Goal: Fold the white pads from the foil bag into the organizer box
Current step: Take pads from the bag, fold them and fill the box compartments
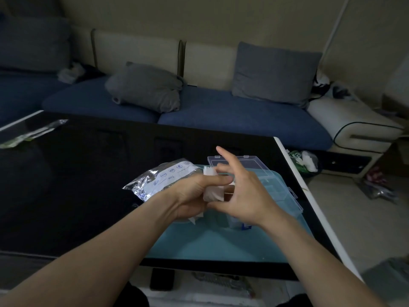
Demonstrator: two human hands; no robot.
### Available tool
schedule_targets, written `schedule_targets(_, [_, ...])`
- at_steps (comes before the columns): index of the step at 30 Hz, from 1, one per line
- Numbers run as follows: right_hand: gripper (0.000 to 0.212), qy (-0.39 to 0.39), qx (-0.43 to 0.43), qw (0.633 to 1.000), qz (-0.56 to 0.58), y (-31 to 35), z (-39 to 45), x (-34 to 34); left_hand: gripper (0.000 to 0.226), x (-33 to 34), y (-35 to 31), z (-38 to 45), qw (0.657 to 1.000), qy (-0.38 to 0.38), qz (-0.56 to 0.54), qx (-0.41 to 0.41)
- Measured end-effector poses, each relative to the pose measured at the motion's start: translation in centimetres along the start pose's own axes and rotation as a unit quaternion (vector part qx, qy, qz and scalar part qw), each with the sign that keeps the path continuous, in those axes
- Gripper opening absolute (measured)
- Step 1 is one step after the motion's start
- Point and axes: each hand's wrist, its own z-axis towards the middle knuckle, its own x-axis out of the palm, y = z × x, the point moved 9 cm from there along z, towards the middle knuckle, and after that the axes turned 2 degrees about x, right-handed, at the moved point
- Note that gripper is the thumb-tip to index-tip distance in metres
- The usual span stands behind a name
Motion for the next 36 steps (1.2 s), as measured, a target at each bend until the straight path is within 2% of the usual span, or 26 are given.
schedule_targets(2, [0.129,0.015,0.004,1.0,-0.007,0.0,-0.1,0.3,0.023,0.0,0.0,0.0,1.0,0.006,0.002,-0.002])
schedule_targets(4, [0.124,0.022,-0.001,1.0,-0.01,0.2,-0.1,0.8,0.031,-0.2,0.1,0.3,1.0,0.003,0.01,0.003])
schedule_targets(7, [0.109,0.004,-0.031,1.0,0.004,0.6,0.0,0.7,0.011,0.2,0.2,0.0,1.0,0.019,0.004,-0.003])
schedule_targets(11, [0.115,0.056,-0.018,0.998,-0.003,0.3,-0.1,1.5,0.012,0.3,0.8,-0.3,0.998,0.037,0.037,-0.034])
schedule_targets(12, [0.11,0.057,-0.011,0.998,-0.017,0.1,-0.1,1.6,0.012,0.2,0.8,-0.3,0.998,0.035,0.039,-0.038])
schedule_targets(15, [0.073,0.01,-0.01,0.997,-0.079,0.0,0.2,0.8,0.015,0.2,0.8,-0.1,0.999,0.032,0.005,-0.031])
schedule_targets(16, [0.068,-0.005,-0.01,0.996,-0.088,0.0,0.3,0.5,0.016,0.3,0.8,0.0,0.999,0.032,0.0,-0.025])
schedule_targets(19, [0.075,-0.012,-0.039,0.996,-0.077,0.4,0.3,0.3,0.011,-0.2,0.8,0.4,1.0,0.011,0.006,-0.014])
schedule_targets(22, [0.078,0.009,-0.115,0.989,-0.092,1.8,0.1,0.9,0.028,0.0,0.8,0.3,0.999,0.033,0.001,-0.017])
schedule_targets(24, [0.082,0.029,-0.133,0.985,-0.108,2.5,-0.1,1.3,0.033,0.4,0.9,0.1,0.998,0.058,0.013,-0.024])
schedule_targets(28, [0.094,0.093,-0.06,0.991,-0.075,1.6,-0.3,1.5,0.029,0.7,1.6,-0.2,0.993,0.088,0.066,-0.049])
schedule_targets(32, [0.071,0.127,-0.014,0.992,0.017,0.4,-0.9,0.3,0.022,0.8,2.7,-0.4,0.983,0.118,0.1,-0.098])
schedule_targets(36, [0.063,0.152,0.009,0.986,0.069,-0.1,-1.4,0.3,0.016,1.7,3.1,-0.7,0.973,0.165,0.108,-0.117])
